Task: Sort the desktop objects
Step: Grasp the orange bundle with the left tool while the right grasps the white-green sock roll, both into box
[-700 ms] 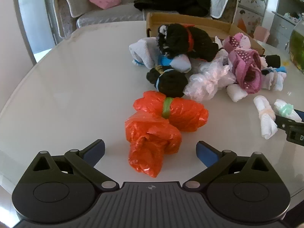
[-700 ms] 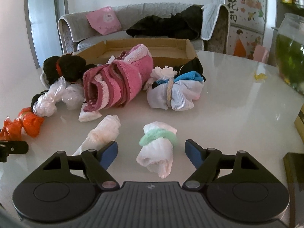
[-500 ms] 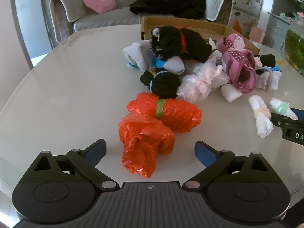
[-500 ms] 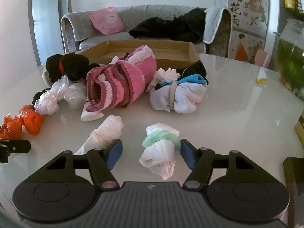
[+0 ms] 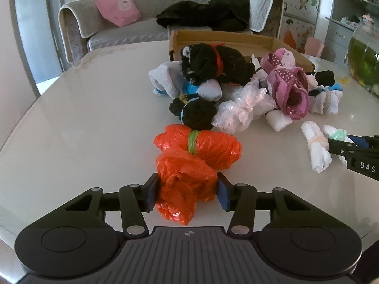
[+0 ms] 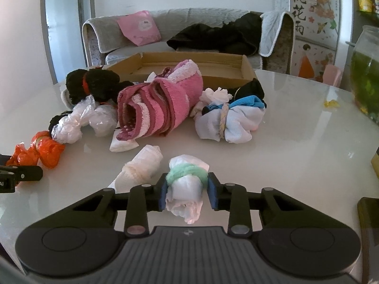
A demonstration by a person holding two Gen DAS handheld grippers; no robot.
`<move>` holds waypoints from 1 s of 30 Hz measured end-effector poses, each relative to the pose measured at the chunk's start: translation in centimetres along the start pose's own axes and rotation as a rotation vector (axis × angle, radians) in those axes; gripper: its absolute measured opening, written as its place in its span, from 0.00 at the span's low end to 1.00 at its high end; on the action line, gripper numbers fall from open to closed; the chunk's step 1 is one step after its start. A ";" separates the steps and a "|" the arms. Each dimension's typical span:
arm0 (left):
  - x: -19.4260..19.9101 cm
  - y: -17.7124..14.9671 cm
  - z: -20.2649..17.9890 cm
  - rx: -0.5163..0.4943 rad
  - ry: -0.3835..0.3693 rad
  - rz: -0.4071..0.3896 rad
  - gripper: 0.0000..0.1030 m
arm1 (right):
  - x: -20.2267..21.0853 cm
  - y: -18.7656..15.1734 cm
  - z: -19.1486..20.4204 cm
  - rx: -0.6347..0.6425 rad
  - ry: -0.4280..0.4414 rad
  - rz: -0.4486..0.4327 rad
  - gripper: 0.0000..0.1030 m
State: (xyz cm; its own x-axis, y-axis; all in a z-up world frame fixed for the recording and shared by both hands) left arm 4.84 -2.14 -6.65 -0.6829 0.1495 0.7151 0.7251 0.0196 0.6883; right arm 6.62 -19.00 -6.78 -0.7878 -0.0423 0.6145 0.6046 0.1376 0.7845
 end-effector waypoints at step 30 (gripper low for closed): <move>-4.4 25.9 -1.9 0.046 -0.152 -0.102 0.53 | -6.4 19.4 -1.4 -0.052 0.102 -0.079 0.27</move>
State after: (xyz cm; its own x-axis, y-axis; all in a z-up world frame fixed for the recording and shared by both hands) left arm 26.47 -4.12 8.29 -0.7342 0.2921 0.6129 0.6587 0.0872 0.7474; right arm 23.59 -17.44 4.63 -0.8184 -0.1518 0.5542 0.5488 0.0789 0.8322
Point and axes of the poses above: each gripper's, at about its wrist camera, not at the fingertips, and x roughly against the way its jaws point, z to its left, y to its top, the point moved 10 cm from there along -x, roughly the way its jaws point, and after that the axes turned 10 degrees about -y, right-handed, at the moved point
